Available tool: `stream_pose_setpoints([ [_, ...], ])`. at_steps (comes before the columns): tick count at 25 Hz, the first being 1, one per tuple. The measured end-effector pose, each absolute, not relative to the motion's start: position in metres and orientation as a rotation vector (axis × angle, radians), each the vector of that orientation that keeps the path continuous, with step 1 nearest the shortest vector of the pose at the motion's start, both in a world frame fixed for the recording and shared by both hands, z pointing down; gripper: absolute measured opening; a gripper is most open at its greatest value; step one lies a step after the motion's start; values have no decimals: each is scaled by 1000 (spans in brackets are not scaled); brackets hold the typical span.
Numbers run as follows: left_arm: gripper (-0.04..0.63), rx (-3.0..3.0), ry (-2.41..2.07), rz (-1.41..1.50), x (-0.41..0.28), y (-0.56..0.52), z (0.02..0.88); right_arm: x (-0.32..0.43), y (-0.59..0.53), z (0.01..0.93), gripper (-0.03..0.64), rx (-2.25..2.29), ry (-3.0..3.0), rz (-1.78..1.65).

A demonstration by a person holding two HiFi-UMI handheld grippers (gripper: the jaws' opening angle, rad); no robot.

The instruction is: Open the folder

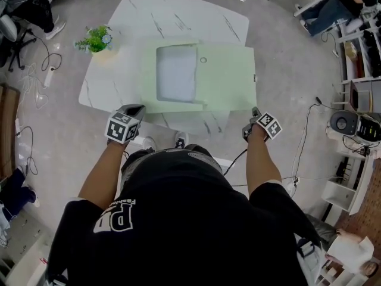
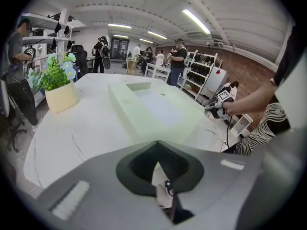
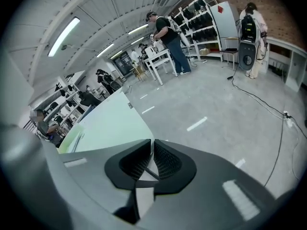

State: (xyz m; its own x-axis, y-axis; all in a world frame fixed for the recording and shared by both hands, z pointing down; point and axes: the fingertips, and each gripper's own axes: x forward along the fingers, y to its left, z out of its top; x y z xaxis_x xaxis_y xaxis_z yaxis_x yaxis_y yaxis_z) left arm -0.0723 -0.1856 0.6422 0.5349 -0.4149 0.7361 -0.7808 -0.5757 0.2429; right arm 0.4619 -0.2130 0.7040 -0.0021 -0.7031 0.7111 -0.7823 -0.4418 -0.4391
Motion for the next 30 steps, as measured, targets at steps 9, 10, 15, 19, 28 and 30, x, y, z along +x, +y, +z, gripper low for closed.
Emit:
stream_pose_setpoints([
  [9, 54, 2209, -946, 849, -72, -185, 643, 462, -212, 707, 22, 2146, -1605, 1452],
  [10, 54, 2211, -944, 850, -72, -185, 642, 462, -212, 705, 23, 2154, -1612, 1452],
  [15, 54, 2218, -931, 848, -72, -185, 642, 464, -211, 683, 28, 2249, -1723, 1486],
  [19, 55, 2235, -920, 861, -72, -184, 641, 464, -209, 659, 39, 2305, -1872, 1487],
  [28, 55, 2301, -897, 889, -69, -182, 640, 443, -200, 578, 126, 2282, -2125, 1313],
  [30, 55, 2319, -899, 905, -68, -182, 639, 436, -201, 556, 126, 2302, -2148, 1177],
])
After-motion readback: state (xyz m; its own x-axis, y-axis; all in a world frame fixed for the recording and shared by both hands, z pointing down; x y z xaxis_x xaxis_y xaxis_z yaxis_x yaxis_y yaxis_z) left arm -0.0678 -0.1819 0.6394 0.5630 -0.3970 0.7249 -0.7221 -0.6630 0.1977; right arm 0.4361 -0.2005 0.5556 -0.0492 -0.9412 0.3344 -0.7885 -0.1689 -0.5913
